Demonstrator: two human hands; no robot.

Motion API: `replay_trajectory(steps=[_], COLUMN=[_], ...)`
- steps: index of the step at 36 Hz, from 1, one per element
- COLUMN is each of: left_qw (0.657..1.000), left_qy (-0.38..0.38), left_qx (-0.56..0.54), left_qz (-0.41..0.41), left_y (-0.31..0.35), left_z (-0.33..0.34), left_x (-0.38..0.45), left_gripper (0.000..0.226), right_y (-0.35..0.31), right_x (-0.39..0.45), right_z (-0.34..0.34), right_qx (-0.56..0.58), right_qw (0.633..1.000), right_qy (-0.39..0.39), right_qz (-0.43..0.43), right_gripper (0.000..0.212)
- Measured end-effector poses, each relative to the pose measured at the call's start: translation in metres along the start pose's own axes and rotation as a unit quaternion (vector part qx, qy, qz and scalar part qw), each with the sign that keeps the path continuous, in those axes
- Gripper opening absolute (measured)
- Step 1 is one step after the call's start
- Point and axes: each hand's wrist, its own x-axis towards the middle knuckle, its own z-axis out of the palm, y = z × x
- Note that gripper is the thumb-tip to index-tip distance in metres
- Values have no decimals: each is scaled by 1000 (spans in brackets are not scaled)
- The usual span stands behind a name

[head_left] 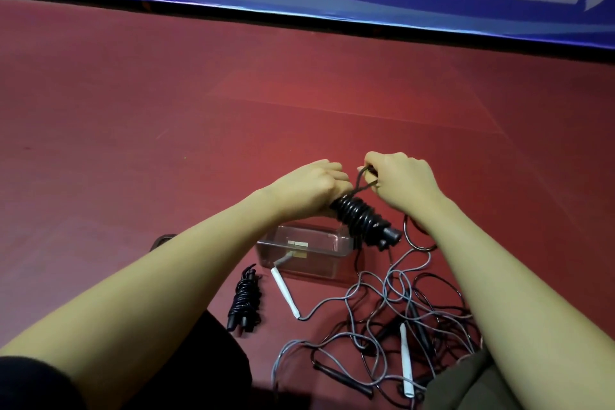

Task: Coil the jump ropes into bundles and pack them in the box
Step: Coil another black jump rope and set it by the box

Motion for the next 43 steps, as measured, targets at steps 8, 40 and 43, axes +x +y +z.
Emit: replay_trajectory(steps=[8,40,43], left_qw=[880,883,894], left_qy=[154,-187,-191], left_qx=[-290,193,180], left_qz=[-343,-384,-363], left_y=[22,3,1], left_z=[-11,7,7], left_x=[12,7,6], left_gripper=[28,18,18], right_y=[-6,-41,-36], right_x=[-5,-10,-7], right_z=[2,-29,-19], right_qx=[87,-40,-24], right_qw=[994,993,996], right_qy=[-49,22,25], right_qz=[53,-105,-82], right_gripper=[26,9,16])
